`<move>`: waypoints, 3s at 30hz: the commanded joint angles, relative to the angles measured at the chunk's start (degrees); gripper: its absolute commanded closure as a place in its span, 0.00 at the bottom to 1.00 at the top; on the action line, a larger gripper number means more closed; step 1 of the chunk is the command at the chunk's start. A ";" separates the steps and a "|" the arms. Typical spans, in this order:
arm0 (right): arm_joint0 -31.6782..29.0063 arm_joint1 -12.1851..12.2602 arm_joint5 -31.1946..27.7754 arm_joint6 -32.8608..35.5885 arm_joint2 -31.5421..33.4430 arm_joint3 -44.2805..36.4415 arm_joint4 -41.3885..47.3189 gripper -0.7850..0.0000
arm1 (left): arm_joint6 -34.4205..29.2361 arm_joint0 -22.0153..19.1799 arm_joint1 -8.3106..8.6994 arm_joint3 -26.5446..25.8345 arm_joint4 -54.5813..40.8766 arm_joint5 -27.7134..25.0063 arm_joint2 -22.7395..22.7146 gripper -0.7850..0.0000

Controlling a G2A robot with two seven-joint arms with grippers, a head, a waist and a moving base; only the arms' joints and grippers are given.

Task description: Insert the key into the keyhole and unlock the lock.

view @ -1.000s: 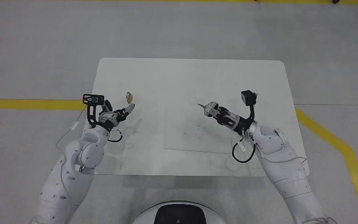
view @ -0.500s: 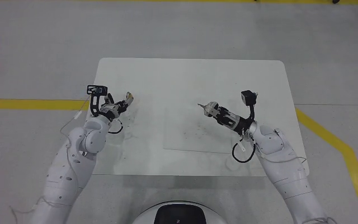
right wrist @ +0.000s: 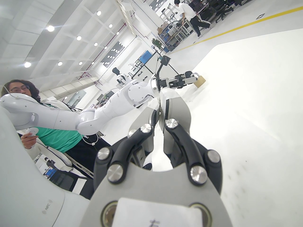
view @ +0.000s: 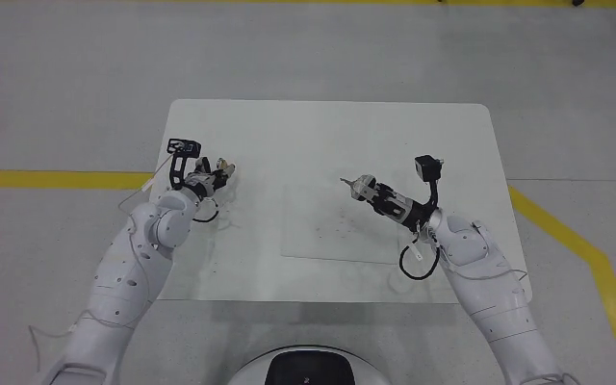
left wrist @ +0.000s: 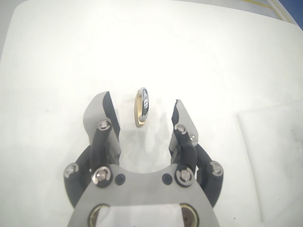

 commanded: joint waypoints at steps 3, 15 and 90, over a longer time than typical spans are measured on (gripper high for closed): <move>0.00 0.00 0.00 0.00 0.00 0.00 0.00 1.00 | -0.09 -0.95 -0.25 1.17 0.83 1.30 0.50 0.65; 0.00 0.00 0.00 0.00 0.00 0.00 0.00 1.00 | 0.82 -3.23 -1.09 5.79 -2.00 -1.18 1.33 1.00; -2.47 3.04 -5.57 0.54 11.56 1.49 1.76 1.00 | -53.69 -13.09 -14.25 22.15 -125.75 -2.01 18.80 1.00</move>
